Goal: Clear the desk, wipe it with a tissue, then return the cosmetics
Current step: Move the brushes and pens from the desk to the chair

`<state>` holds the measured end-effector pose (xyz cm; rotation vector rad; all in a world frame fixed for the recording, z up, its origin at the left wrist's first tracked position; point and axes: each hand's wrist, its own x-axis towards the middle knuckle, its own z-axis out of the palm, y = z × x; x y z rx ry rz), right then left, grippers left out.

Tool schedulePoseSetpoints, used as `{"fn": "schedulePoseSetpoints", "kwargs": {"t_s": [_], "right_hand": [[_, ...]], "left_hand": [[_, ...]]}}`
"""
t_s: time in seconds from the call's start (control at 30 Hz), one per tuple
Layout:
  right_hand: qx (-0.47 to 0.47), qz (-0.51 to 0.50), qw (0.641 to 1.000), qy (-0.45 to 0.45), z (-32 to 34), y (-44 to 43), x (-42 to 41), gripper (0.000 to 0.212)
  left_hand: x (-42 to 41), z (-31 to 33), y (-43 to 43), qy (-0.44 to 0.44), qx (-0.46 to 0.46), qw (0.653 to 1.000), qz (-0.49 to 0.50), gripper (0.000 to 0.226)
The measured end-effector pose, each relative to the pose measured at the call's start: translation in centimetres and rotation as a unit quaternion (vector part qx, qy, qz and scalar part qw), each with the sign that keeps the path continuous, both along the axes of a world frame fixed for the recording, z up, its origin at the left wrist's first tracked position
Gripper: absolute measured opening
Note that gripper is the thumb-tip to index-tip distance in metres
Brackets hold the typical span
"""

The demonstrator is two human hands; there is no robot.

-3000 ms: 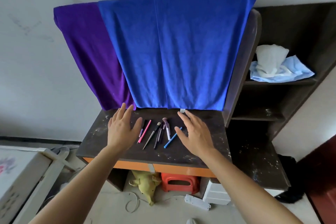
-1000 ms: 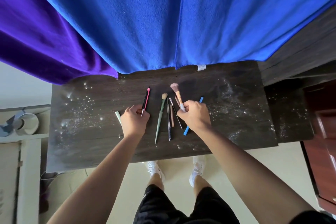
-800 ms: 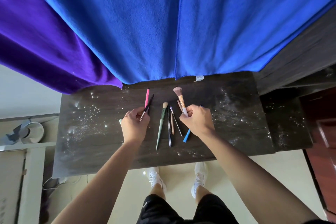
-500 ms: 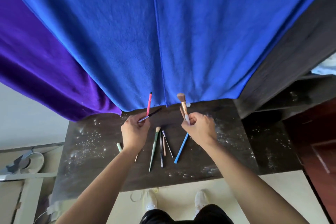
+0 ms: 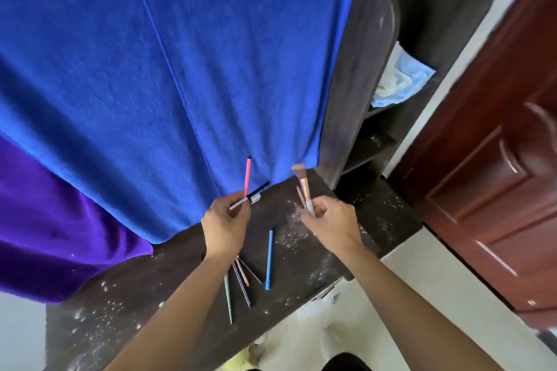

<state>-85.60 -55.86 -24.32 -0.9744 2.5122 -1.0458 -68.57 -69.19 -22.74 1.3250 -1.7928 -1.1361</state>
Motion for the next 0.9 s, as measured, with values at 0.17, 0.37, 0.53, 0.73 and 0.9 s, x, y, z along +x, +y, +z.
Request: {"fn": "schedulePoseSetpoints", "kwargs": {"t_s": [0.17, 0.37, 0.53, 0.73, 0.9], "right_hand": [[0.026, -0.137, 0.99, -0.015, 0.5, 10.1, 1.7, 0.016], [0.001, -0.326, 0.945, 0.022, 2.8, 24.3, 3.4, 0.007], [-0.028, -0.446, 0.894, 0.026, 3.3, 37.6, 4.9, 0.006], [-0.013, -0.541, 0.841, 0.006, 1.6, 55.5, 6.1, 0.008], [-0.016, -0.583, 0.812, 0.003, 1.3, 70.7, 6.4, 0.012]], "left_hand": [[-3.5, -0.2, 4.8, 0.029, -0.023, 0.988, -0.148, 0.023], [-9.4, 1.5, 16.5, 0.06, -0.001, 0.947, -0.317, 0.02], [-13.0, 3.1, 29.5, 0.057, 0.014, 0.904, -0.424, 0.023], [-15.7, 2.3, 48.5, 0.058, 0.002, 0.861, -0.505, 0.016], [-17.7, 1.7, 65.1, 0.067, 0.067, 0.834, -0.543, 0.022]]}}
